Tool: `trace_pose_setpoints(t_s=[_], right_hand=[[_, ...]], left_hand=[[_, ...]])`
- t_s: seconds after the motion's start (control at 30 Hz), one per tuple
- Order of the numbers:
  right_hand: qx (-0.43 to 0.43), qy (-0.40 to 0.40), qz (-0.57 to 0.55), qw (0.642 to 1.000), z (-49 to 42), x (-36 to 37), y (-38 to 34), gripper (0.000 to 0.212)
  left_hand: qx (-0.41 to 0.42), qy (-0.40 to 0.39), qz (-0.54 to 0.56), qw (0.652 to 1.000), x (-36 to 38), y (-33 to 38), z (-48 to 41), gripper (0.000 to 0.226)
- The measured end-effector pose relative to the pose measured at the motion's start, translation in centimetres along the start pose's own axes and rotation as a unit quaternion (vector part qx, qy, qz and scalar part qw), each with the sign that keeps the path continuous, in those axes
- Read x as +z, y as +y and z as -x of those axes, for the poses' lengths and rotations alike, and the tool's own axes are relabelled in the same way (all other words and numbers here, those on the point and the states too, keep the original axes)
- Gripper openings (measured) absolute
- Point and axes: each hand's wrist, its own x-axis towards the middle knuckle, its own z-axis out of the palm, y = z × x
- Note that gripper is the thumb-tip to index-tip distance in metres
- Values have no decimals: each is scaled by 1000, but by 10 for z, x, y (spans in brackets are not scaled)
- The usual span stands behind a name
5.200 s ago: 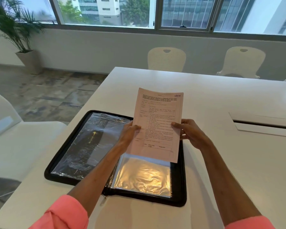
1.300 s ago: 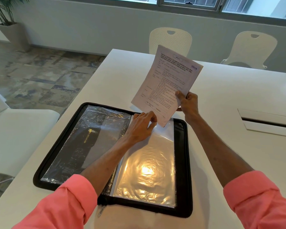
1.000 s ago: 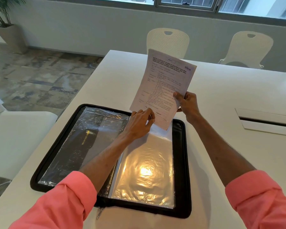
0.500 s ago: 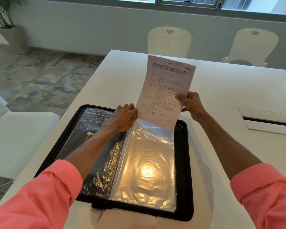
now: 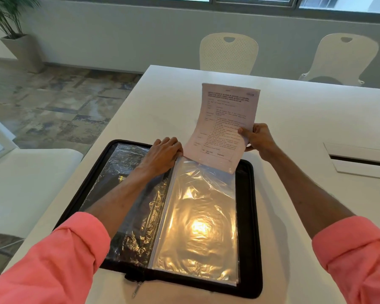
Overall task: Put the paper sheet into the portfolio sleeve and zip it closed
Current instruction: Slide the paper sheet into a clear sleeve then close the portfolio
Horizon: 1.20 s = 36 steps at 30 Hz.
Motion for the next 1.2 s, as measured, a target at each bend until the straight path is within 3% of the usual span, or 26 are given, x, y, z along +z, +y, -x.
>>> trace_pose_setpoints(t_s=[0.3,0.6,0.73,0.93,1.2], right_hand=[[2,-14,-47,999,3,-2,9,26],[4,-114,12,993,-6,5,1,36],[13,-121,10,993,-7,10,3,36],[14,-115,-18,993,-6,12,2,24],[30,-73,-39,996,-9,18,8,33]], left_hand=[[-45,24,54,997,-1,7,1,15],[-25,12,28,999,-3,12,-2,14],[-6,-13,33,999,-2,18,-3,23],[34,-38,49,997,1,59,-22,53],[59,-29,98,993,21,121,-60,30]])
